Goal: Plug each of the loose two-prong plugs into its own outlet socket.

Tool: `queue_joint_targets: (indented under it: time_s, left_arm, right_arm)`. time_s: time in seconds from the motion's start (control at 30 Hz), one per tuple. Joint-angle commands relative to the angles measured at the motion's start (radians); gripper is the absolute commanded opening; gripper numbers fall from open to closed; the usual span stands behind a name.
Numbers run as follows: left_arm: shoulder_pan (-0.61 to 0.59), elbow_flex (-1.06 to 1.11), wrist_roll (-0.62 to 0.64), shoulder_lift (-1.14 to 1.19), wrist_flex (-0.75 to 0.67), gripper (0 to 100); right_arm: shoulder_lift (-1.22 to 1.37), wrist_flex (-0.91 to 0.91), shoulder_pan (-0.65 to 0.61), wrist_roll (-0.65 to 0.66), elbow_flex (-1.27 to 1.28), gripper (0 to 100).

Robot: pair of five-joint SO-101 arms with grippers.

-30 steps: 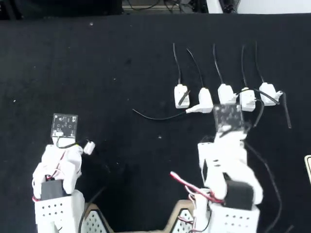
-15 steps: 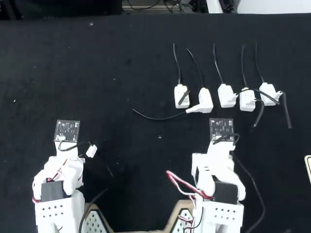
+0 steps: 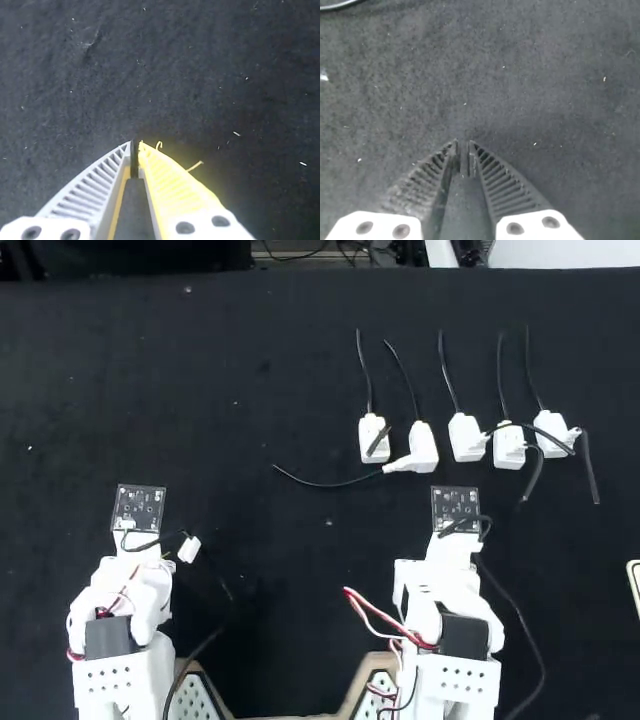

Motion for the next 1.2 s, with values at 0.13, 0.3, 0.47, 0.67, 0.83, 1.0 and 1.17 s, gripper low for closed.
queue_joint_targets:
  time_s: [0.13, 0.3, 0.47, 0.67, 0.83, 1.0, 1.17]
  left_arm:
    - [0.008, 0.016, 0.014, -0.002, 0.003, 4]
    - [0.005, 0.016, 0.014, 0.0, 0.003, 4]
    - [0.004, 0.016, 0.014, 0.002, 0.003, 4]
    - [0.004, 0.016, 0.014, 0.002, 0.003, 4]
    - [0.004, 0.016, 0.014, 0.002, 0.003, 4]
    - [0.004, 0.016, 0.014, 0.002, 0.003, 4]
    - [0.004, 0.016, 0.014, 0.002, 0.003, 4]
  right_arm:
    - [-0.088, 0.006, 0.014, -0.005, 0.001, 2.5]
    - [-0.088, 0.006, 0.014, -0.005, 0.001, 2.5]
    - [-0.088, 0.006, 0.014, -0.005, 0.001, 2.5]
    - [-0.09, 0.008, 0.009, -0.005, 0.001, 2.5]
    - [-0.099, 0.009, 0.006, -0.005, -0.001, 2.5]
    - [-0.099, 0.009, -0.117, -0.005, -0.001, 2.5]
    - [-0.099, 0.009, -0.124, -0.005, -0.001, 2.5]
